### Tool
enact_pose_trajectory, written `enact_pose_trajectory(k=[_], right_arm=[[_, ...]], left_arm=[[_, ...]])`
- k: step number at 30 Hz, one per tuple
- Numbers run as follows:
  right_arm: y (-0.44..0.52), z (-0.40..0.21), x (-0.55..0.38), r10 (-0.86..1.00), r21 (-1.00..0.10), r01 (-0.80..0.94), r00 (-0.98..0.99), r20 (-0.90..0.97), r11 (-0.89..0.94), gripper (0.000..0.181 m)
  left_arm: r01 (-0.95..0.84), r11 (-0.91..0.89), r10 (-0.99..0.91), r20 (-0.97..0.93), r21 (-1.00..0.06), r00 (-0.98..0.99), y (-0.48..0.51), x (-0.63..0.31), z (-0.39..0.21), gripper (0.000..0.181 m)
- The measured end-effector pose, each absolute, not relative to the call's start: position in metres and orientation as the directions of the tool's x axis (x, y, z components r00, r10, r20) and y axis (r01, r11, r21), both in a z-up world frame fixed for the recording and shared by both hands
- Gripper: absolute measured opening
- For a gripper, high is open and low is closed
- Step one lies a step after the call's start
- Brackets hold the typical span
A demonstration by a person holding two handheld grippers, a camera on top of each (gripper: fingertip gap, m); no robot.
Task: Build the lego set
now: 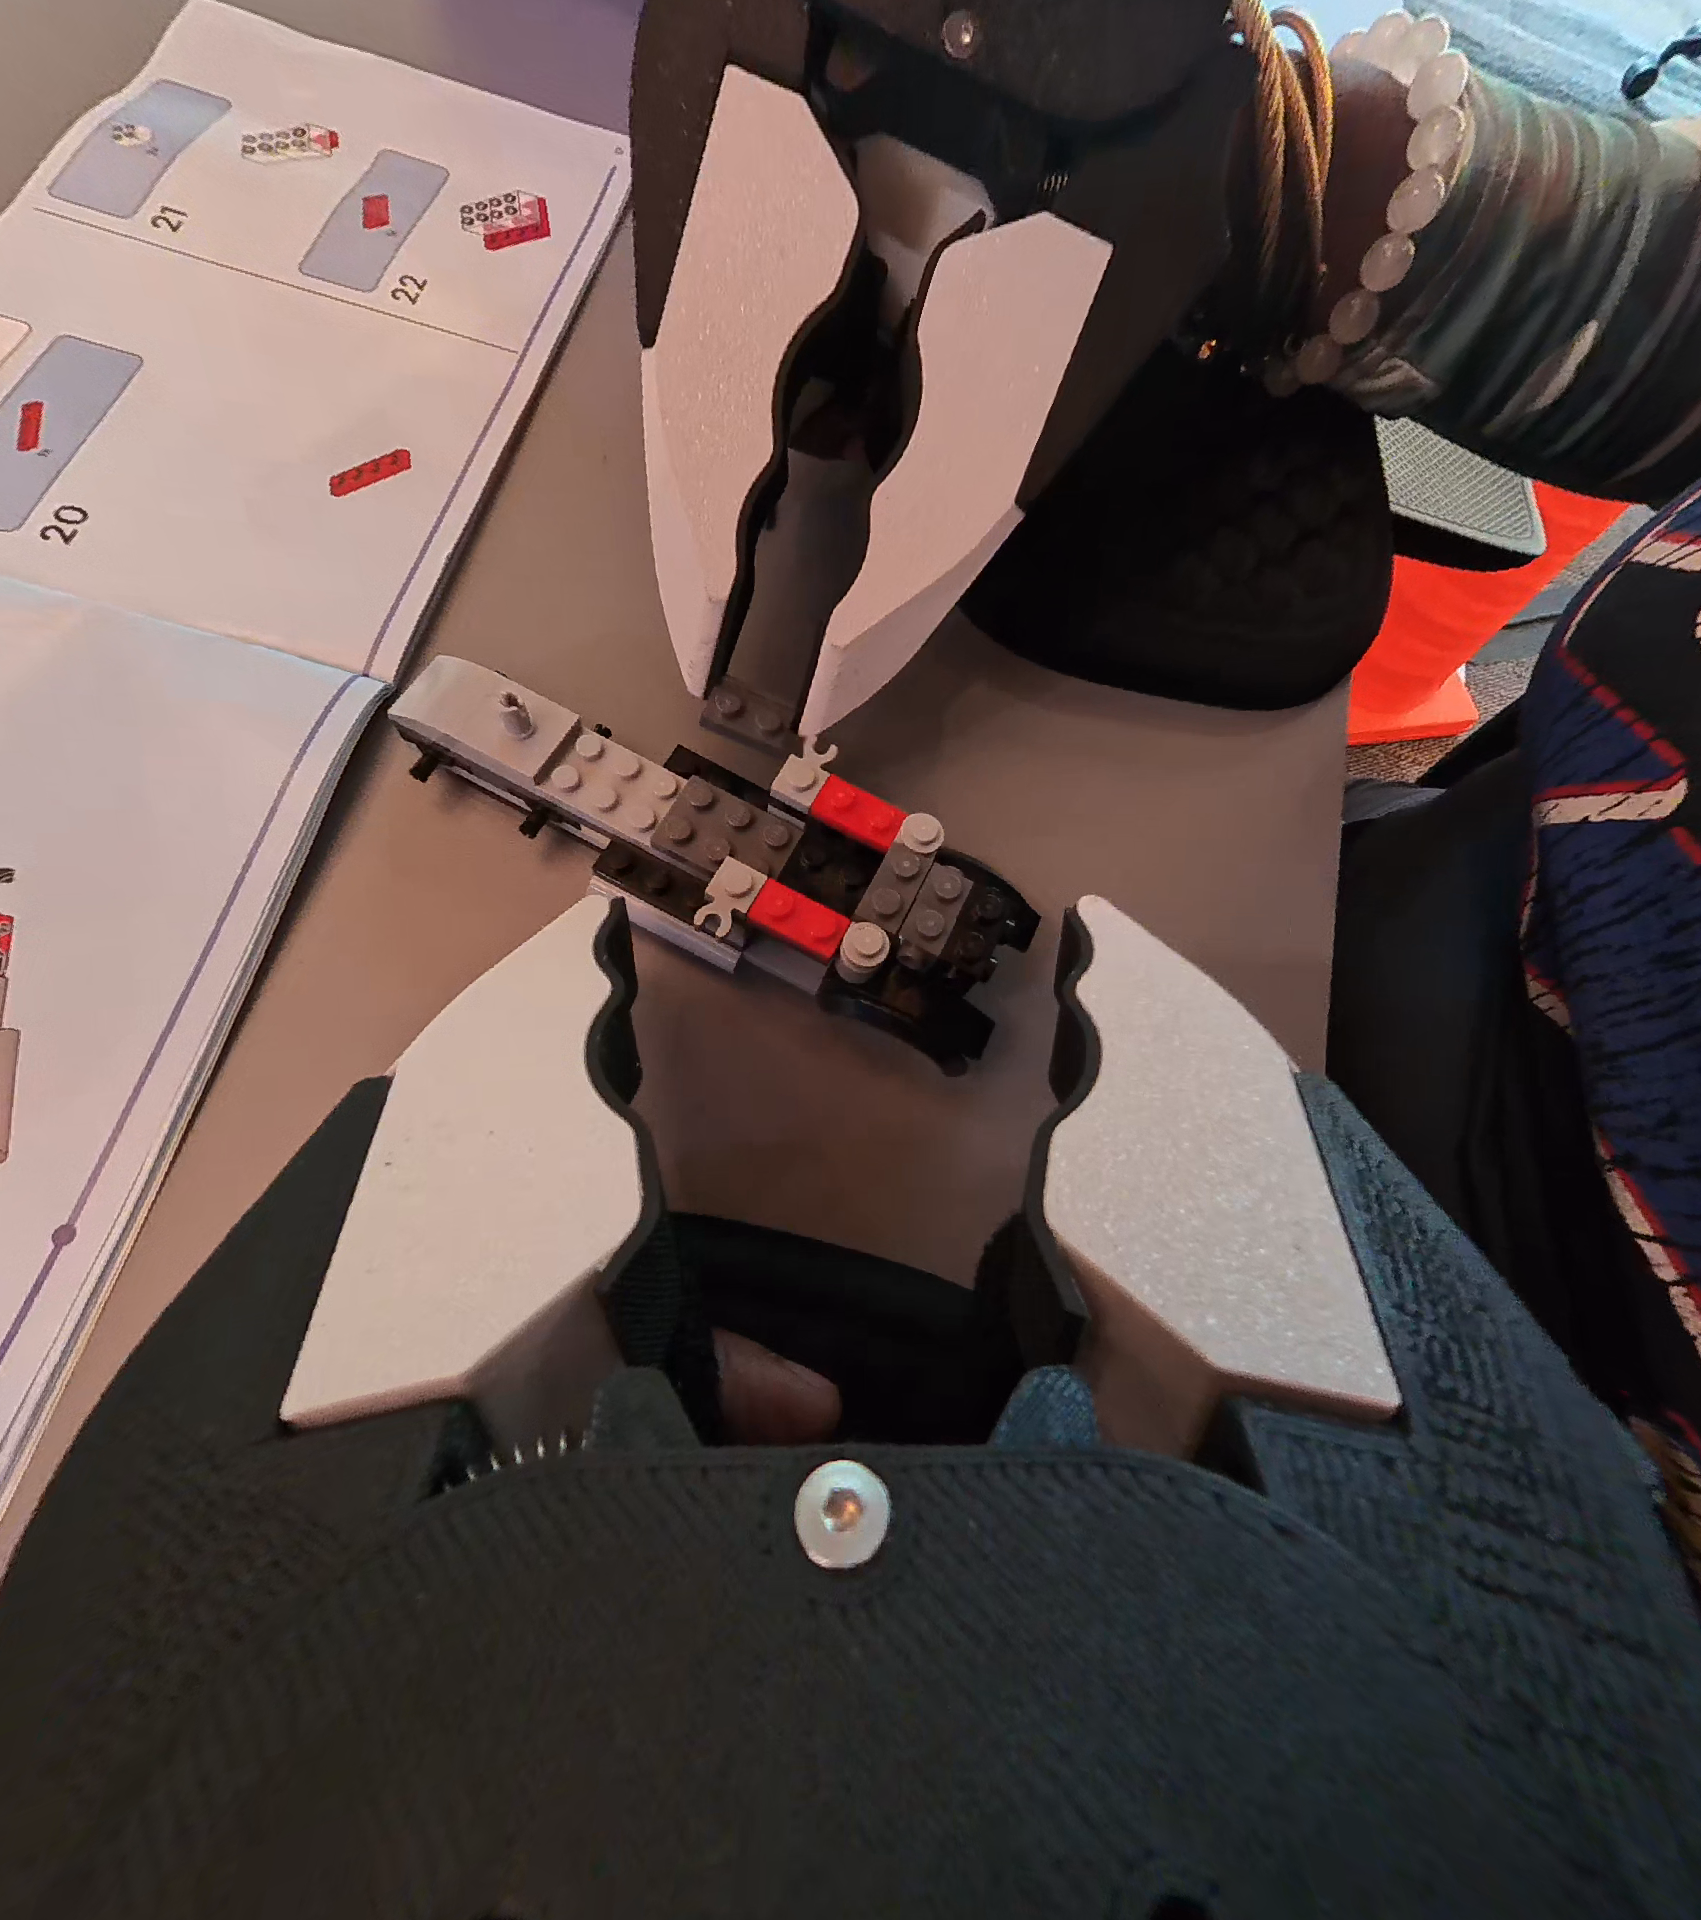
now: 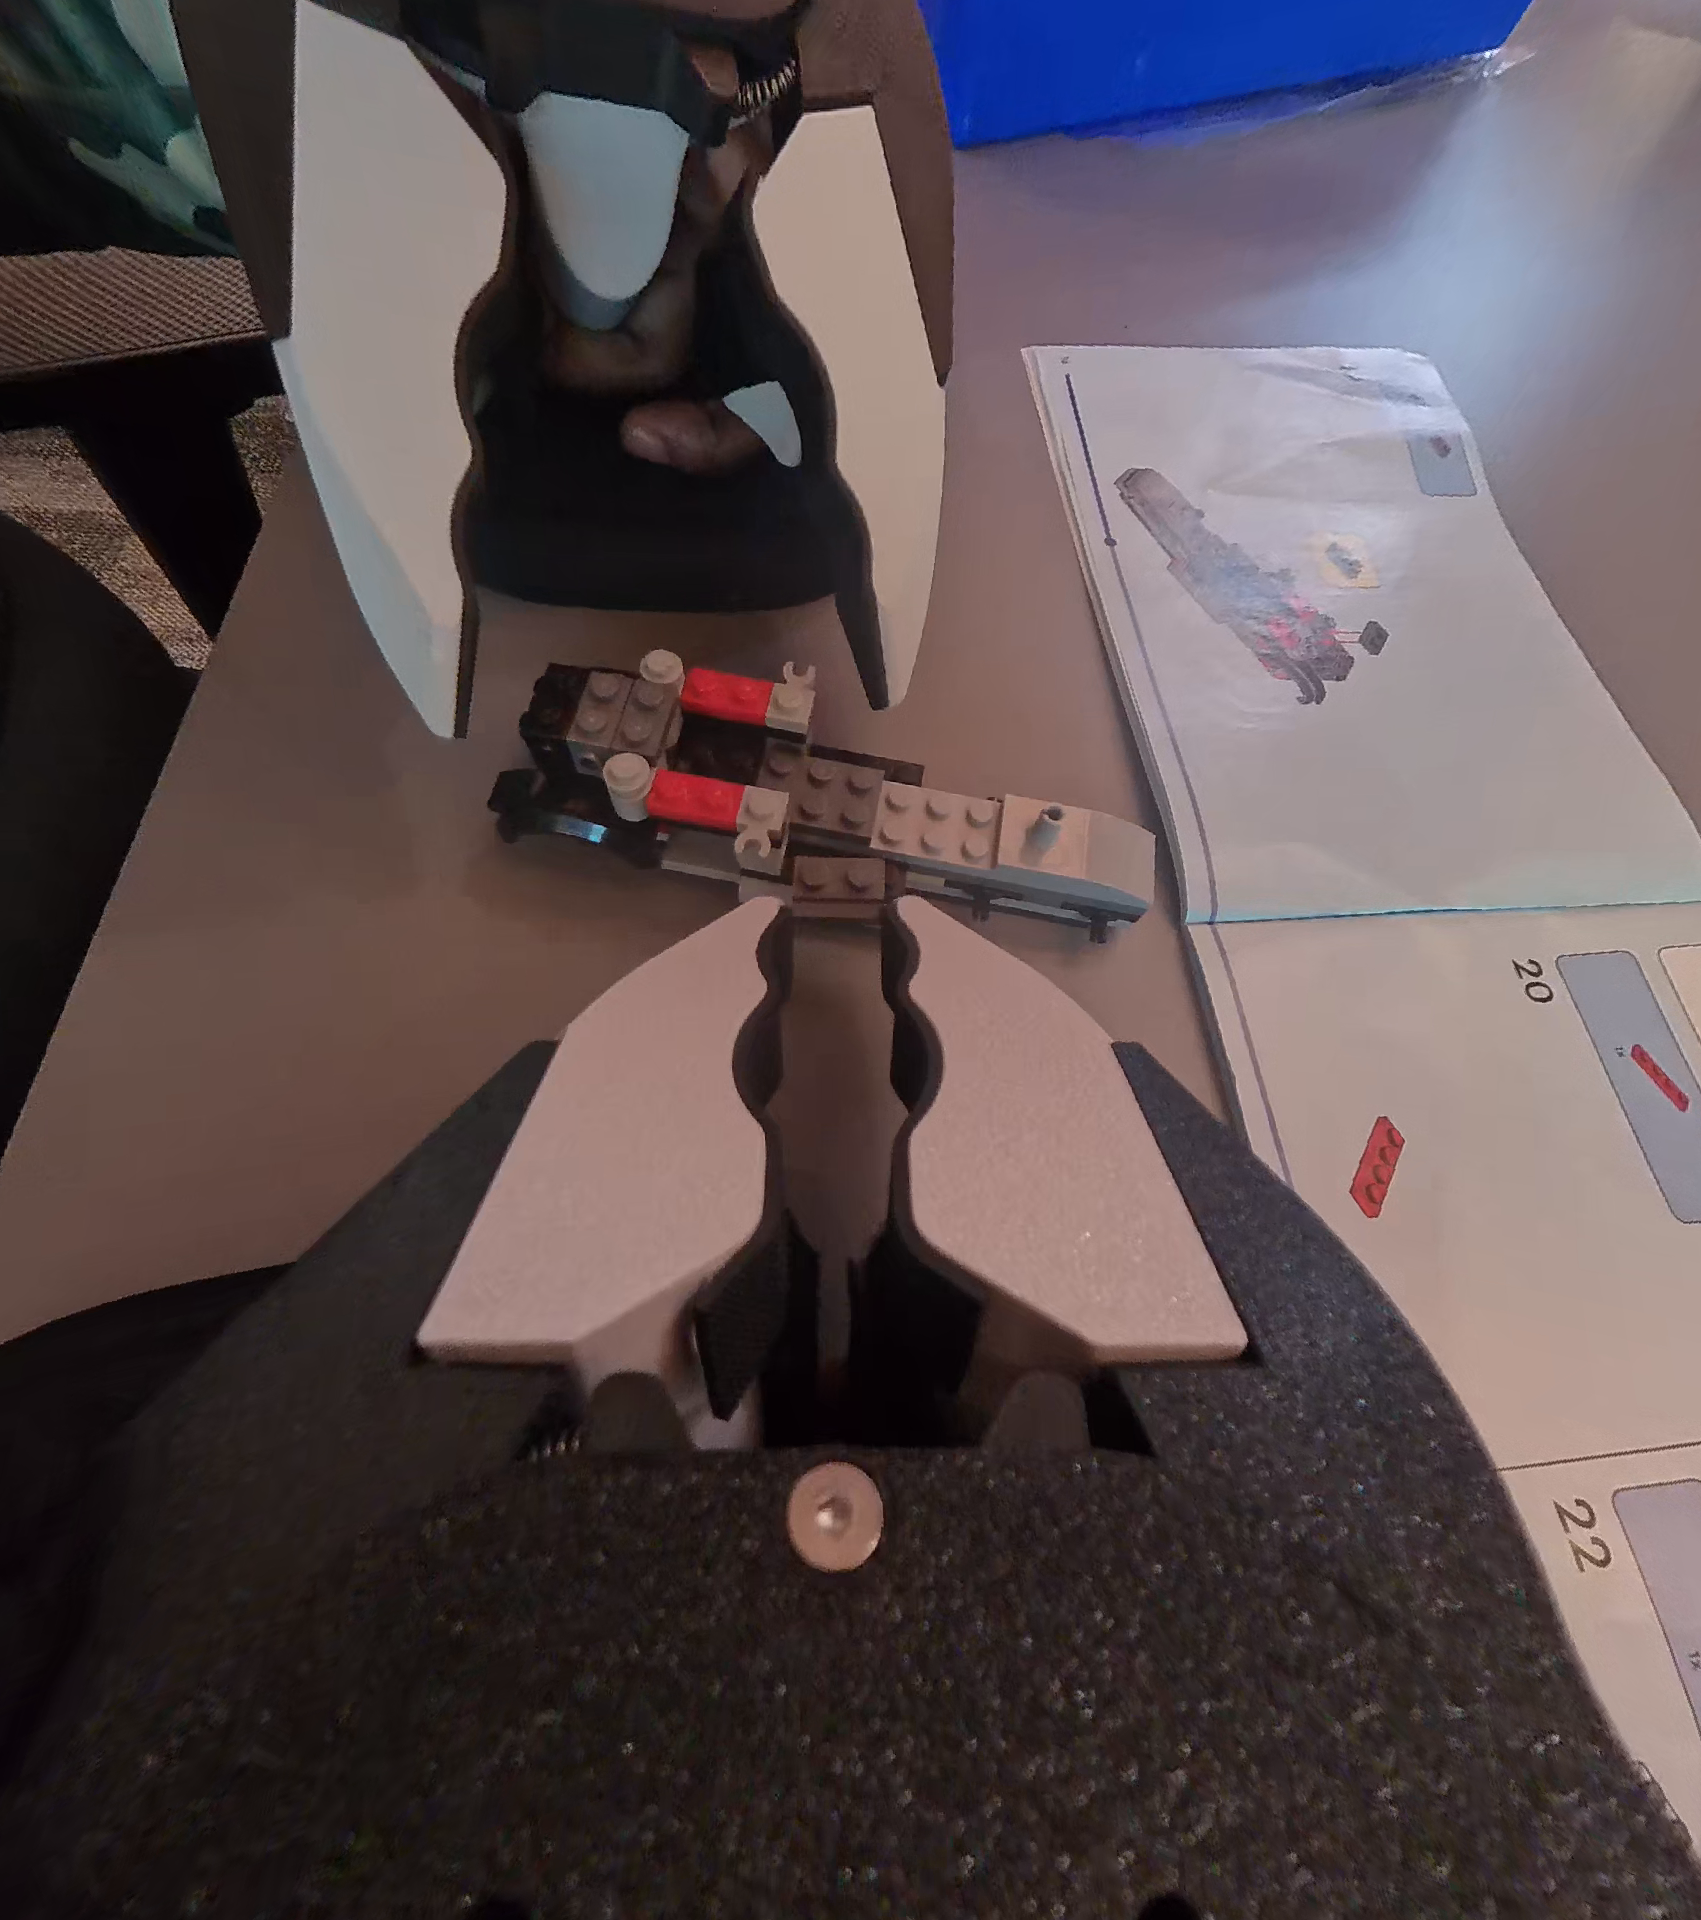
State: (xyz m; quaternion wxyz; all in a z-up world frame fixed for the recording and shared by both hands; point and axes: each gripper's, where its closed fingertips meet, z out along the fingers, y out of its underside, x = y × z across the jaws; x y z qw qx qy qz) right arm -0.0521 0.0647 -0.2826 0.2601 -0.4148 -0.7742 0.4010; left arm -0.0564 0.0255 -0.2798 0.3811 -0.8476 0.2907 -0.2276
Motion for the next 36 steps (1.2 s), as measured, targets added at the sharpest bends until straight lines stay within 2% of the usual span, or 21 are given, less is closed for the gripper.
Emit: enact_pose_trajectory(k=[20,26,36], right_arm=[[0.064,-0.267,-0.052,0.865,-0.835,0.458,-0.501,0.042,0.306,0.016],[0.053,-0.268,-0.049,0.873,-0.811,0.541,-0.480,-0.080,0.223,0.016],[0.065,-0.285,-0.050,0.871,-0.761,0.596,-0.484,-0.088,0.255,0.016]], left_arm=[[-0.246,-0.538,-0.687,0.250,-0.806,0.682,0.022,-0.055,-0.267,0.077],[-0.297,-0.539,-0.700,0.224,-0.788,0.678,0.020,-0.052,-0.273,0.077],[-0.340,-0.548,-0.691,0.185,-0.764,0.699,0.021,-0.053,-0.280,0.074]])
